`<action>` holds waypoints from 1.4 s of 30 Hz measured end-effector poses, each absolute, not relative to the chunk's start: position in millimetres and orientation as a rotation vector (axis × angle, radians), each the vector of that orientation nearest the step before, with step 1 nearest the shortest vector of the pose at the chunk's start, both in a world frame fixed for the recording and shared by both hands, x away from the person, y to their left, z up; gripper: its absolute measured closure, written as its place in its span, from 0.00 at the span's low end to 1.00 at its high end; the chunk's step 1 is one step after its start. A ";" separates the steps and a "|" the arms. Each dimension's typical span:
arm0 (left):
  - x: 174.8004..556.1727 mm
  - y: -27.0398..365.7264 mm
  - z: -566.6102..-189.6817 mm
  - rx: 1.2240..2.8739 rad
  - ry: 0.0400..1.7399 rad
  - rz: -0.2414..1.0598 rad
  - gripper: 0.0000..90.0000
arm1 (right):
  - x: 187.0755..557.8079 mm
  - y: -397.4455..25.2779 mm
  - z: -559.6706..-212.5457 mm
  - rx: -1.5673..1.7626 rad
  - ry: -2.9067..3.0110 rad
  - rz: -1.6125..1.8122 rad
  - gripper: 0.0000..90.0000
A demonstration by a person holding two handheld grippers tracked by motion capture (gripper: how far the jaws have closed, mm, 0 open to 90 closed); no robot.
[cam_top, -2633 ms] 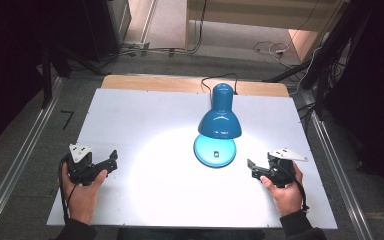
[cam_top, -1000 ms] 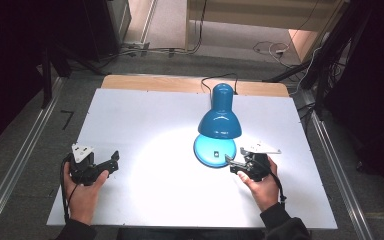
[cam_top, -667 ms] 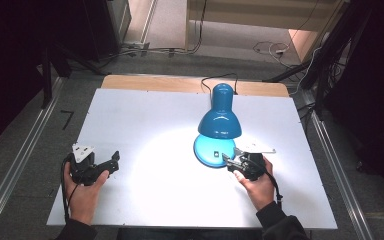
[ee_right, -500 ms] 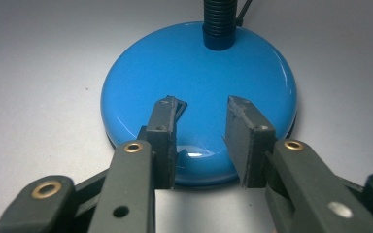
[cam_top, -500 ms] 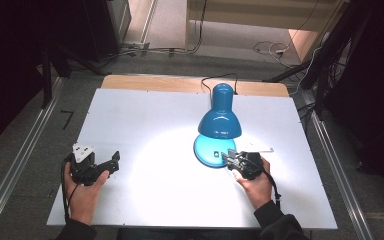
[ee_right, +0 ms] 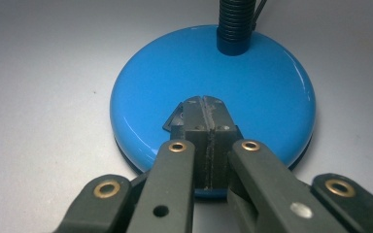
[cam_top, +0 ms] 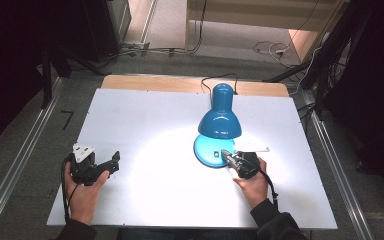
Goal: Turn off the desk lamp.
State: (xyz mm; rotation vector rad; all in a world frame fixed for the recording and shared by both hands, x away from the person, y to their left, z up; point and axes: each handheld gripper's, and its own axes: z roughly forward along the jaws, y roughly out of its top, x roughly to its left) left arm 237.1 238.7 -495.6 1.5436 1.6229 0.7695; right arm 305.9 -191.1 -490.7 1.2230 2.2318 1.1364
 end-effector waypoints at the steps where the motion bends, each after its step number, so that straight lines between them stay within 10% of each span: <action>1: 237.2 238.7 -495.7 1.545 1.622 0.770 0.14 | 306.0 -190.6 -490.8 1.221 2.230 1.136 0.97; 42: 238.1 238.5 -497.0 1.548 1.624 0.755 0.15 | 313.5 -179.1 -496.9 1.196 2.233 1.139 0.98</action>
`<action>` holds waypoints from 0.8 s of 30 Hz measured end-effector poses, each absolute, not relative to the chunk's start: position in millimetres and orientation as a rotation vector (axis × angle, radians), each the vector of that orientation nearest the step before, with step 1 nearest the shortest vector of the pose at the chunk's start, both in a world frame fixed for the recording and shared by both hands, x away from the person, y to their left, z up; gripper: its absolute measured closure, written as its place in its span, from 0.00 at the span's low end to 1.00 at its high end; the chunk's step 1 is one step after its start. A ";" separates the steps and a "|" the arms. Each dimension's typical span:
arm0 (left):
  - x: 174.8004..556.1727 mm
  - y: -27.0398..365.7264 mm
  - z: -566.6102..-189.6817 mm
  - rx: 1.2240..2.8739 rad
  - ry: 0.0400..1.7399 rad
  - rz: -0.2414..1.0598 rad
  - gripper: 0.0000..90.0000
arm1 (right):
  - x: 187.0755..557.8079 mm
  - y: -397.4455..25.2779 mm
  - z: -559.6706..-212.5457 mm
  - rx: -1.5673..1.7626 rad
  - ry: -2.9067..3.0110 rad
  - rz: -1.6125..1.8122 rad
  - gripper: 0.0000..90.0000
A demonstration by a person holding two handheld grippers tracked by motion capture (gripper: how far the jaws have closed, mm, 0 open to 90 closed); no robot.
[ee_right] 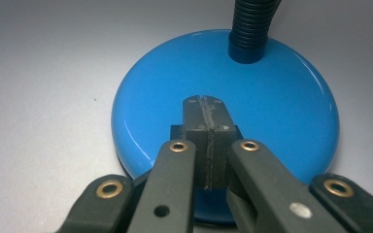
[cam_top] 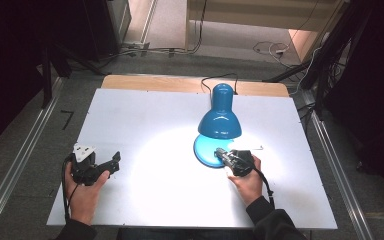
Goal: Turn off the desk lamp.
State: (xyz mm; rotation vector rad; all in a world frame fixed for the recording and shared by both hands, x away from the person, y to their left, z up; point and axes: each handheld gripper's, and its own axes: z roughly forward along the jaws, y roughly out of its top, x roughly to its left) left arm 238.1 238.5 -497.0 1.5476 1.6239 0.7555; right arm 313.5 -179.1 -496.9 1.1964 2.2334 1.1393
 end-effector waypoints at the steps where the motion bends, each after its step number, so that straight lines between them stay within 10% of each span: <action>1: 238.2 238.4 -497.2 1.546 1.624 0.754 0.15 | 313.4 -179.0 -497.0 1.194 2.233 1.138 0.98; 24: 240.0 236.4 -499.6 1.554 1.629 0.720 0.15 | 322.3 -173.7 -499.0 1.179 2.222 1.141 0.98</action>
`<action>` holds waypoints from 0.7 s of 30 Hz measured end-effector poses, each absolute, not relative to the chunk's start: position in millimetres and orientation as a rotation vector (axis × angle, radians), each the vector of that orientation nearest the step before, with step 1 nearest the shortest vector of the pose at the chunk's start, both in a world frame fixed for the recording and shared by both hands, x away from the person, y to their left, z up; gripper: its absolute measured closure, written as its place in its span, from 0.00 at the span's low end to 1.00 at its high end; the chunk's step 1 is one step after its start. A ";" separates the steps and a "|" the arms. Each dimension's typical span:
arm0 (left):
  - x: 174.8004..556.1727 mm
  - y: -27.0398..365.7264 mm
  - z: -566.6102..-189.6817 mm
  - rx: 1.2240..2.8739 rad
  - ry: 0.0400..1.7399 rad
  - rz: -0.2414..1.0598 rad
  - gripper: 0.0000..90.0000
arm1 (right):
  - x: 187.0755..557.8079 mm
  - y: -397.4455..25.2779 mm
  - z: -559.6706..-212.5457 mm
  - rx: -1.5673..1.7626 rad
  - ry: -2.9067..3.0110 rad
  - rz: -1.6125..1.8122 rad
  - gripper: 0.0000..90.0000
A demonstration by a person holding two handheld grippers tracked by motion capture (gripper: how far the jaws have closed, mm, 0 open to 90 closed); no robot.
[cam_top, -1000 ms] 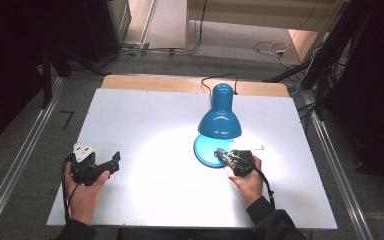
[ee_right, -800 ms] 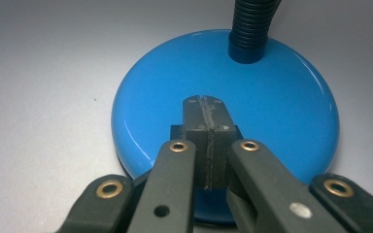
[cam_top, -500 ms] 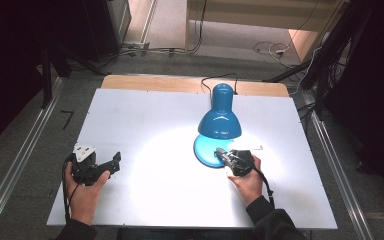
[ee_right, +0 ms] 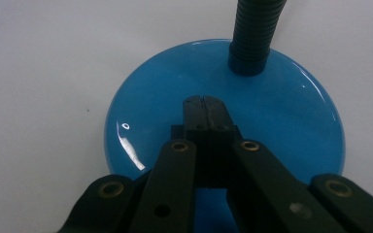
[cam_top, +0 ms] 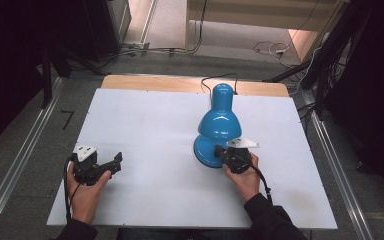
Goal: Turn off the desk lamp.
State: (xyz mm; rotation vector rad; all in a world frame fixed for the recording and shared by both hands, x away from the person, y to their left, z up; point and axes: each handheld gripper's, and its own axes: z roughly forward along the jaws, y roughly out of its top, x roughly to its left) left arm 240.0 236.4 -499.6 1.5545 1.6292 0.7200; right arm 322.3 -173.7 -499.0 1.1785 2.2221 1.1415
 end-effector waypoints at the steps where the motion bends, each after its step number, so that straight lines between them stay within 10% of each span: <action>1: 239.8 236.8 -499.7 1.554 1.631 0.719 0.15 | 322.4 -174.7 -498.3 1.184 2.216 1.151 0.98; 7: 239.2 237.7 -499.6 1.552 1.627 0.718 0.15 | 324.3 -188.0 -486.3 1.224 2.159 1.251 0.84; 14: 238.9 237.9 -499.4 1.549 1.628 0.718 0.15 | 328.3 -200.9 -480.5 1.264 2.170 1.286 0.45; 21: 239.0 238.1 -499.6 1.546 1.628 0.716 0.15 | 329.7 -210.0 -479.0 1.296 2.181 1.261 0.33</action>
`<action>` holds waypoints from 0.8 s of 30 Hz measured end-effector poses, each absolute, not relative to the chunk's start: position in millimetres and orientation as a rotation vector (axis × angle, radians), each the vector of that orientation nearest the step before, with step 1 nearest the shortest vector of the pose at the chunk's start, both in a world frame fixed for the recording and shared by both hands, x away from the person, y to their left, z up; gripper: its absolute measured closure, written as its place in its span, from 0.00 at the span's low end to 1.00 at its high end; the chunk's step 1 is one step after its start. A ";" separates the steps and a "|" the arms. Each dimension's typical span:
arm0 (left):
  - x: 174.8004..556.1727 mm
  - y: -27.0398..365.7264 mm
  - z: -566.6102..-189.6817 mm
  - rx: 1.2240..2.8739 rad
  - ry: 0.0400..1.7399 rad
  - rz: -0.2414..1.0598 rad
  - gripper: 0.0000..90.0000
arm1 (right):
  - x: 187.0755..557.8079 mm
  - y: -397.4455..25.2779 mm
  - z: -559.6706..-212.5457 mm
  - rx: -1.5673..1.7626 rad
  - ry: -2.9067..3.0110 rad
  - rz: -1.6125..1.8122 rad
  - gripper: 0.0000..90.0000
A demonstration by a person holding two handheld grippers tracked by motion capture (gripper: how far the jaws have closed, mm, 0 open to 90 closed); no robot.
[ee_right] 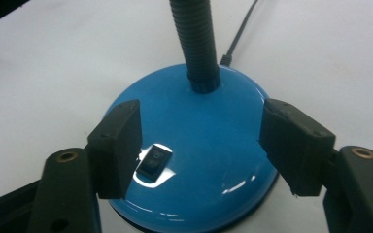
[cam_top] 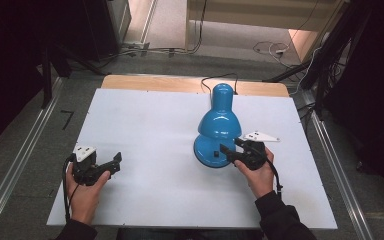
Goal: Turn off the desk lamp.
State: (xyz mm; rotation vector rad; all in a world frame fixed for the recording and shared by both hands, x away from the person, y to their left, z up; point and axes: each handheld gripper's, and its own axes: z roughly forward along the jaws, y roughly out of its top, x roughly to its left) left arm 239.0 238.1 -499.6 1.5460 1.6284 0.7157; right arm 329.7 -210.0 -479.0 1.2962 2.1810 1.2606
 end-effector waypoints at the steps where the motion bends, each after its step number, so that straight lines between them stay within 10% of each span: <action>1: 238.9 238.2 -499.6 1.548 1.628 0.716 0.15 | 329.9 -211.4 -478.9 1.302 2.181 1.258 0.32; 24: 238.3 238.8 -499.5 1.542 1.629 0.715 0.15 | 323.5 -236.2 -477.6 1.337 2.152 1.212 0.27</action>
